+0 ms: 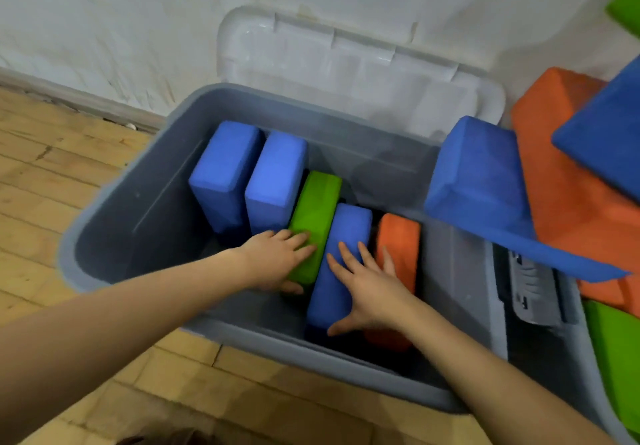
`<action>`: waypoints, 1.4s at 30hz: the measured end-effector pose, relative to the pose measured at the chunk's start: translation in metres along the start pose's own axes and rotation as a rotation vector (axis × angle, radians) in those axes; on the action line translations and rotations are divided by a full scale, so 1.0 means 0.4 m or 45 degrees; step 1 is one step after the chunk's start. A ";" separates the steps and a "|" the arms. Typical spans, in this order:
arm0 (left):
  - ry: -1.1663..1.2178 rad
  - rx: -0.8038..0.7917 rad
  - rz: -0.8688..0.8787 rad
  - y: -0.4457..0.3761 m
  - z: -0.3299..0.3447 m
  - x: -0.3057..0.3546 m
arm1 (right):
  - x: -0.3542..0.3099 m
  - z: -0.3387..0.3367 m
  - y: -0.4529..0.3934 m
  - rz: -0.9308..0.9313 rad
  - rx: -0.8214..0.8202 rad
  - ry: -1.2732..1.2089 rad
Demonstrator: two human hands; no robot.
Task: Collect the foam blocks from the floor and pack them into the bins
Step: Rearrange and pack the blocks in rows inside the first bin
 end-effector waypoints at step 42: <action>0.761 1.138 -0.026 0.008 -0.308 -0.077 | 0.171 -0.262 0.074 0.556 0.916 -0.739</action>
Point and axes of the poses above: each hand's wrist, its own y-axis away from the middle knuckle, its own z-axis out of the palm, x = y × z, the point moved 6 cm from there along -y, towards the middle knuckle, and after that the axes turned 15 degrees about y, right-handed, at the moved point
